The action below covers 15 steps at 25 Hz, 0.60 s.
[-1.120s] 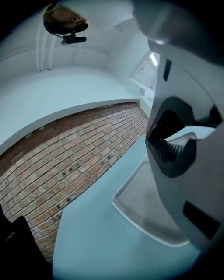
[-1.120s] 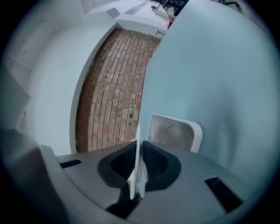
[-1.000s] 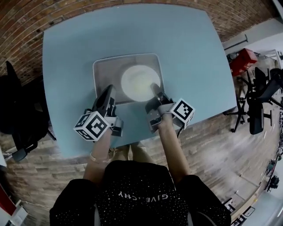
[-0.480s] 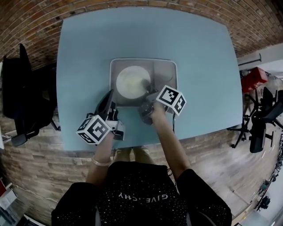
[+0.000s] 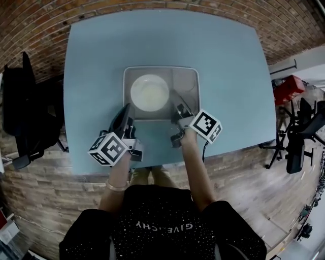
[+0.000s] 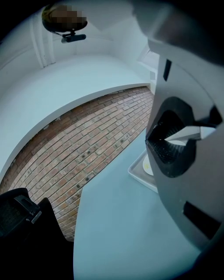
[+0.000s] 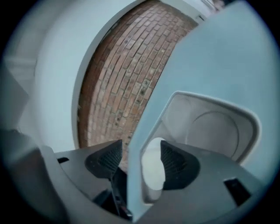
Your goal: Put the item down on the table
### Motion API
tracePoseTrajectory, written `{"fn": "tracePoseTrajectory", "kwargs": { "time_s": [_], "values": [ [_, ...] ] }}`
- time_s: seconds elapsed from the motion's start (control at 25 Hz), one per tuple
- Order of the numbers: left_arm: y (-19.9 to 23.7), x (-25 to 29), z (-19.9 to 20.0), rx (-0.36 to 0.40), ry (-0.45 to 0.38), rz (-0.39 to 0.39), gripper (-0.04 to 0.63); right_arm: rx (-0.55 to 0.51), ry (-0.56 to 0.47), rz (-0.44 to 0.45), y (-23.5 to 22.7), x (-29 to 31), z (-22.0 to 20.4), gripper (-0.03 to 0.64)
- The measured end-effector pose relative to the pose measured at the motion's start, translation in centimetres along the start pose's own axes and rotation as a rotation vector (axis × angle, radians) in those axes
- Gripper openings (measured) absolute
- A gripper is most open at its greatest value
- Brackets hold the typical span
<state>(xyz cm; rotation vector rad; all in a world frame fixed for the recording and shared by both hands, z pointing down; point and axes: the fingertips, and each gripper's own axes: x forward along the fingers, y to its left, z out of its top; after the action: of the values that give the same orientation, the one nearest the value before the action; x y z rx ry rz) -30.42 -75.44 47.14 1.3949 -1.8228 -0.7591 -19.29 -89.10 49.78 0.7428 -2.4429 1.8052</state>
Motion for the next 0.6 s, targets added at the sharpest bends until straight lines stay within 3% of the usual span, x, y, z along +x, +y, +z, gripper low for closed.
{"fn": "tracePoseTrajectory", "kwargs": {
  "time_s": [0.04, 0.08, 0.12, 0.2, 0.28, 0.4, 0.6],
  "values": [
    [-0.1, -0.1, -0.3, 0.001, 0.005, 0.003, 0.011, 0.101, -0.021, 0.093, 1.0, -1.0, 0.1, 0.25],
    [-0.2, -0.2, -0.6, 0.002, 0.009, 0.003, 0.011, 0.201, -0.046, 0.173, 1.7, -2.1, 0.2, 0.071],
    [-0.4, -0.3, -0.9, 0.003, 0.015, 0.002, 0.011, 0.279, -0.065, 0.24, 2.4, -3.2, 0.2, 0.012],
    [-0.9, -0.5, -1.4, 0.008, 0.025, -0.005, 0.011, 0.343, -0.065, 0.324, 3.6, -5.0, -0.2, 0.012],
    [-1.5, -0.8, -1.9, 0.013, 0.032, -0.013, 0.011, 0.36, -0.061, 0.341, 3.9, -6.3, -0.8, 0.012],
    [-2.6, -1.2, -2.4, 0.017, 0.039, -0.027, 0.011, 0.406, -0.055, 0.324, 3.5, -7.4, -1.7, 0.012],
    [-3.7, -2.2, -3.0, 0.027, 0.048, -0.033, 0.011, 0.386, -0.045, 0.267, 2.6, -8.8, -2.3, 0.012]
  ]
}}
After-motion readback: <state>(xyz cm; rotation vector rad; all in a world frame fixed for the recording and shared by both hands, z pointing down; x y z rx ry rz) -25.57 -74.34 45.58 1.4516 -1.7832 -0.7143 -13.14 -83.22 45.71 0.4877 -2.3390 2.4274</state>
